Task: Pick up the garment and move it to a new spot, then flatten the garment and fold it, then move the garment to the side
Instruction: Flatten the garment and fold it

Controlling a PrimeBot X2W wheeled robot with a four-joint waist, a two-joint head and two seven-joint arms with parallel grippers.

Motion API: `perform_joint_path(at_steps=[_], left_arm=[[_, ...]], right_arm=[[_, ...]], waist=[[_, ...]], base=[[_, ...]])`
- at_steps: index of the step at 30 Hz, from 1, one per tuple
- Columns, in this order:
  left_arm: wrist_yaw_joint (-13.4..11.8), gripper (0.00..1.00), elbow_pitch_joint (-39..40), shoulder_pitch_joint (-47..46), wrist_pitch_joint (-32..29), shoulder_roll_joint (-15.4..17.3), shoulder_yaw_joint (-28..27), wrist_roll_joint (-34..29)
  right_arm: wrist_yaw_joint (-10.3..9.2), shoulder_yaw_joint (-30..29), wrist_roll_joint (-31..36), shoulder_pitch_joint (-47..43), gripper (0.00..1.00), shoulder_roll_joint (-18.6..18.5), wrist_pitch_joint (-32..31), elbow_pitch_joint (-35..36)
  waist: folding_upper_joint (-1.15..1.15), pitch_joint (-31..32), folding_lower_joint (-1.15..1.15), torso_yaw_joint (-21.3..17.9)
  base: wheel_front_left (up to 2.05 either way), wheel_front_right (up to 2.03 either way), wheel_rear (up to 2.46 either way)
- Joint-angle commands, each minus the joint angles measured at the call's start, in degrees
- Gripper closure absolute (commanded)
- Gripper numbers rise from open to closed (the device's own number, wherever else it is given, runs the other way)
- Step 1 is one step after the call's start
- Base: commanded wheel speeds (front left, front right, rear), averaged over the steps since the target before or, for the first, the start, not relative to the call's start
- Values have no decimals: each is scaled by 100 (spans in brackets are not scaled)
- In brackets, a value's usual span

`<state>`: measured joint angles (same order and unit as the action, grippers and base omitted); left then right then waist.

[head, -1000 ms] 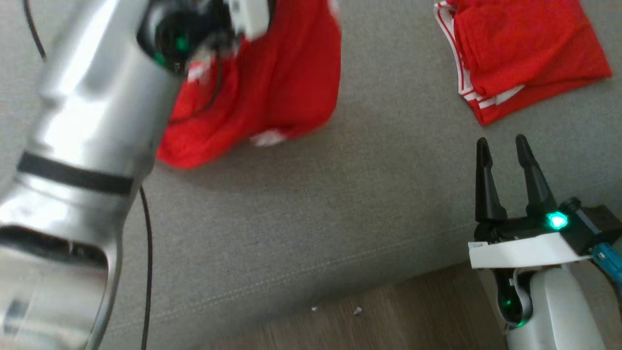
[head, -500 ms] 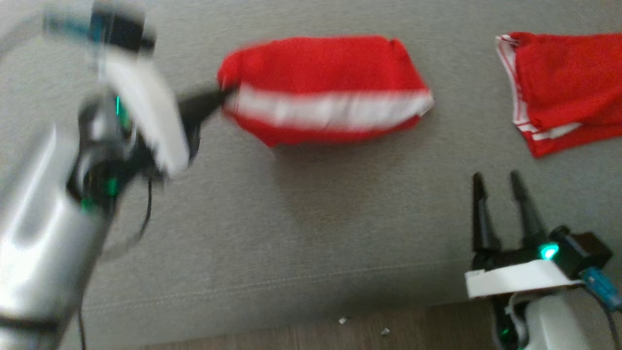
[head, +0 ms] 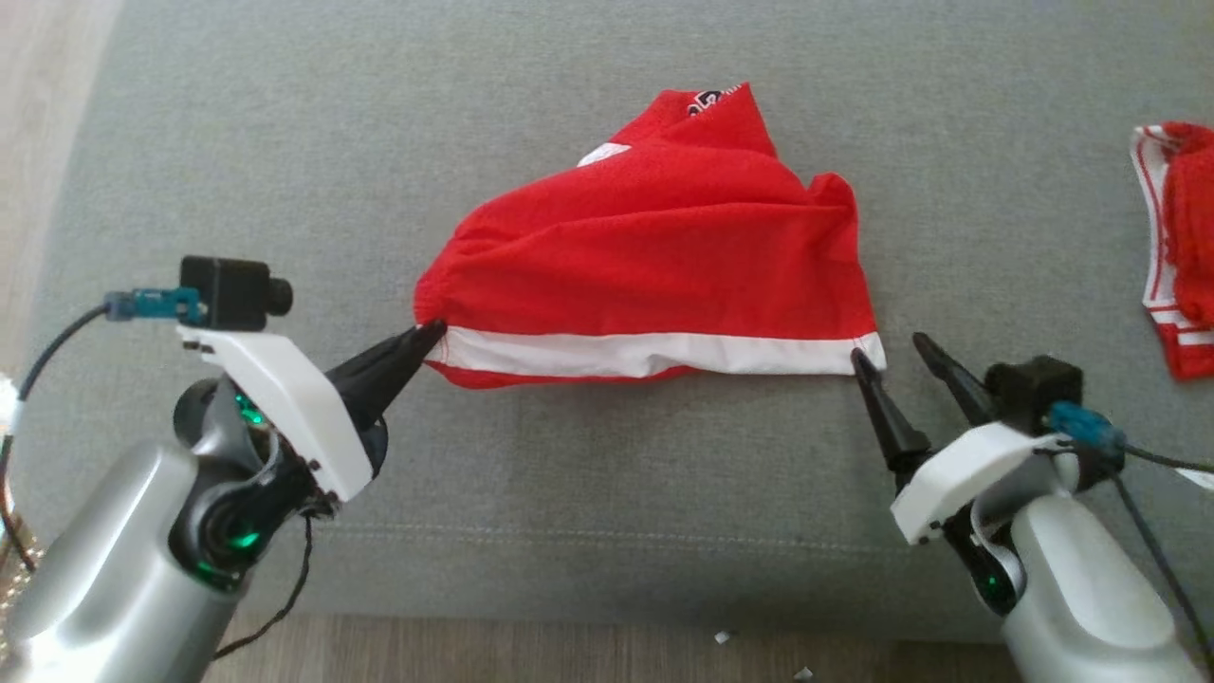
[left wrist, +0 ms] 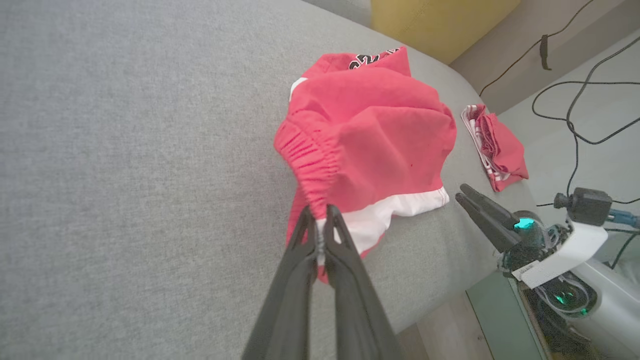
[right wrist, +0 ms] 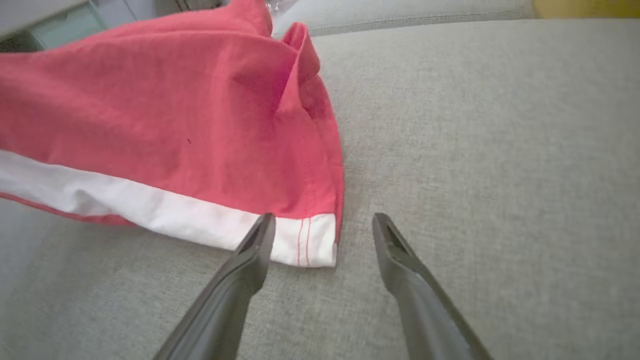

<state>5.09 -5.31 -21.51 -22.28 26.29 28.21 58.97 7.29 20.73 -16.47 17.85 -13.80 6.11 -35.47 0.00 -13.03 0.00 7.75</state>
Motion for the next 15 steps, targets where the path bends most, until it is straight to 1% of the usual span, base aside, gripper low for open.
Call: perform_joint_path(at_steps=[1,6,7,8,9,10,15], left_arm=[[29,100,81,-260,76,132,-238,-81],[55,100,-35,-282,132,87,-228,-56],[61,100,-60,-284,143,79,-226,-47],[68,100,-82,-286,153,75,-222,-42],[74,100,-102,-288,166,72,-220,-40],[81,100,-122,-286,180,72,-218,-36],[118,100,-225,-263,279,91,-219,-26]], right_arm=[[20,329,159,54,0,-134,-106,9],[20,571,-5,154,0,-220,-285,-154],[20,616,-83,177,2,-214,-321,-196],[20,685,-148,203,31,-211,-365,-234],[20,749,-193,238,76,-218,-377,-263],[20,792,-215,282,100,-229,-346,-284],[20,1013,-322,409,100,-267,-206,-372]], waist=[[0,10,0,58],[0,9,0,68],[0,10,0,65],[0,12,0,61],[0,12,0,54],[0,13,0,44],[0,80,0,-36]], base=[[0,0,0],[0,0,0],[0,0,0],[0,0,0],[0,0,0],[0,0,0],[0,0,0]])
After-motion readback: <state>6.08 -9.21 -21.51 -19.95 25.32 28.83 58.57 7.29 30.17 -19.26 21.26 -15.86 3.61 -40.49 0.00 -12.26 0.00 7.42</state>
